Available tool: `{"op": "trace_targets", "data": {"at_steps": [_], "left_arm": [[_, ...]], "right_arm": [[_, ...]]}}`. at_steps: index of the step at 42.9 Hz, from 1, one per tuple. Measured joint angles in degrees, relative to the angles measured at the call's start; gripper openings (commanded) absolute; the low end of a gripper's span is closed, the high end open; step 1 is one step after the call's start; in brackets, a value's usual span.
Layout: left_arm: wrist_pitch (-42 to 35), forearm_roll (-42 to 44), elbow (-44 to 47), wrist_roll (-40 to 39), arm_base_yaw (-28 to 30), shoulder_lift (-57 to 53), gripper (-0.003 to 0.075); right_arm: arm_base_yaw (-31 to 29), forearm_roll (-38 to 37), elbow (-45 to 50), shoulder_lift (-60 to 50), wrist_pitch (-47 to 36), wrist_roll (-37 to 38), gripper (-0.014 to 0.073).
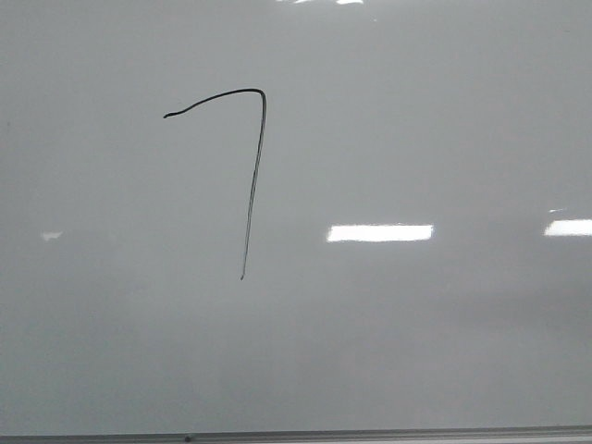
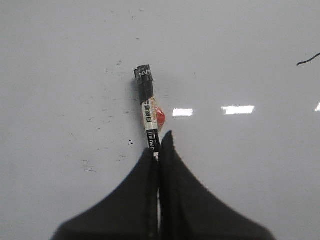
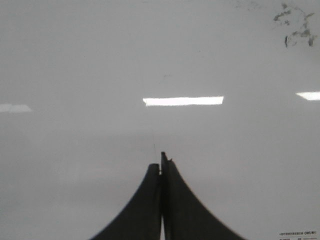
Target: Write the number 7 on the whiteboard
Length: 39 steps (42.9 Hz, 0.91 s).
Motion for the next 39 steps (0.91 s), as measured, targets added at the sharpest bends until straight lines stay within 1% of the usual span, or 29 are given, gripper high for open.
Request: {"op": "trace_targets", "data": {"at_steps": [4,8,39], "left_arm": [[0.0,0.0,0.0,0.0,0.0,0.0,-0.0020],[0.0,0.0,0.0,0.0,0.0,0.0,-0.0020],[0.0,0.0,0.0,0.0,0.0,0.0,-0.0020]], "right_arm": [[0.0,0.0,0.0,-0.7,3.5,0.0,-0.0069],[0.0,0.0,0.0,-0.7,4.7,0.0,-0.0069],[0.0,0.0,0.0,-0.8,5.3,0.0,-0.0069]]}}
